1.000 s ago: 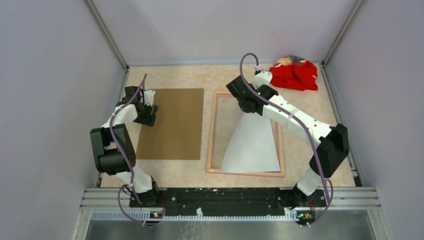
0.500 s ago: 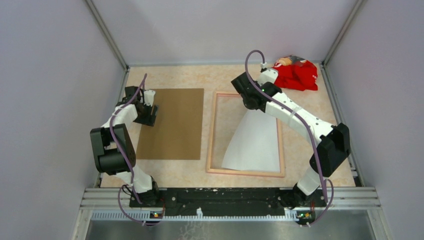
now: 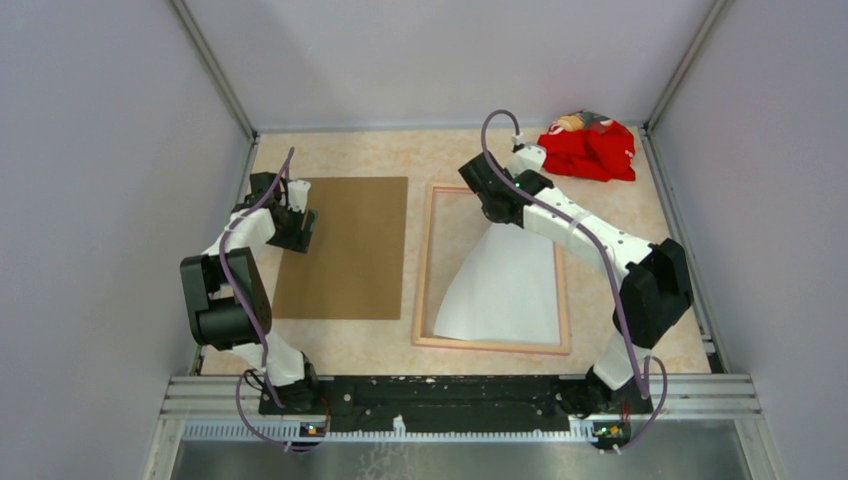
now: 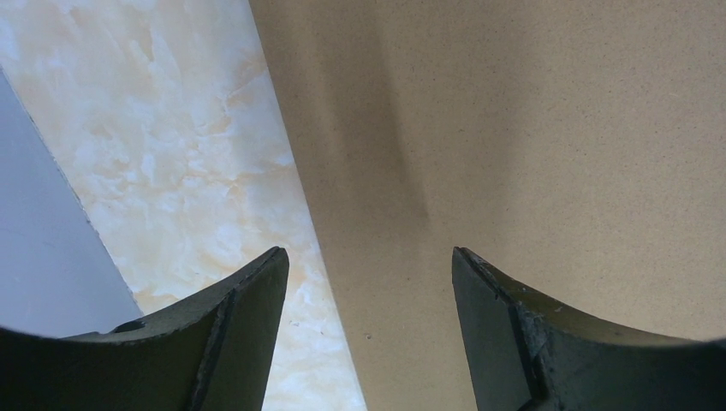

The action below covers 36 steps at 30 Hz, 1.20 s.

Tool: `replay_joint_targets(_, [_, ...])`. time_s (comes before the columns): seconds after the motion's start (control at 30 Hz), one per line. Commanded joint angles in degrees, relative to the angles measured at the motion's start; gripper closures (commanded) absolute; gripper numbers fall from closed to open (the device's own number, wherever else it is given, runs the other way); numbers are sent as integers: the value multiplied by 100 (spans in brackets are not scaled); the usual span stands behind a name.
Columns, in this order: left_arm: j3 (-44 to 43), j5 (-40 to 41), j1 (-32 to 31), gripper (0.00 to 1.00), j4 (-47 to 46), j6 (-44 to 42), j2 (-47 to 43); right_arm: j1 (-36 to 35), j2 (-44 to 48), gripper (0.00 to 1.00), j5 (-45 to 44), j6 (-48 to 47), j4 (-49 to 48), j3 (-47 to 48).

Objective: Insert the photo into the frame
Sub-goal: Turn over the photo from the photo frame.

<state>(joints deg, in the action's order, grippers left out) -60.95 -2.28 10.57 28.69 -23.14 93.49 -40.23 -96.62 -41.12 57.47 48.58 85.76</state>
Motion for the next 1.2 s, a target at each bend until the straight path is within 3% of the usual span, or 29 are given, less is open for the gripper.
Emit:
replay_joint_targets(0.0, [-39,52,1,23,-101,-46,-112,44,-47,69,161,-179,-302,-10])
replay_joint_targets(0.33, [-49,79,5,21,-102,-83,-119,57,-166,24,374,-333,-560,16])
replay_joint_targets(0.43, [-41,71,6,21,-101,-84,-118,55,-197,14,447,-393,-681,-21])
replay_joint_targets(0.7, [-5,74,4,21,-113,-112,-109,64,-256,2,603,-529,-943,-129])
replay_joint_targets(1.17, [17,101,14,20,-103,-172,-127,193,-342,1,1376,-1033,-1971,-508])
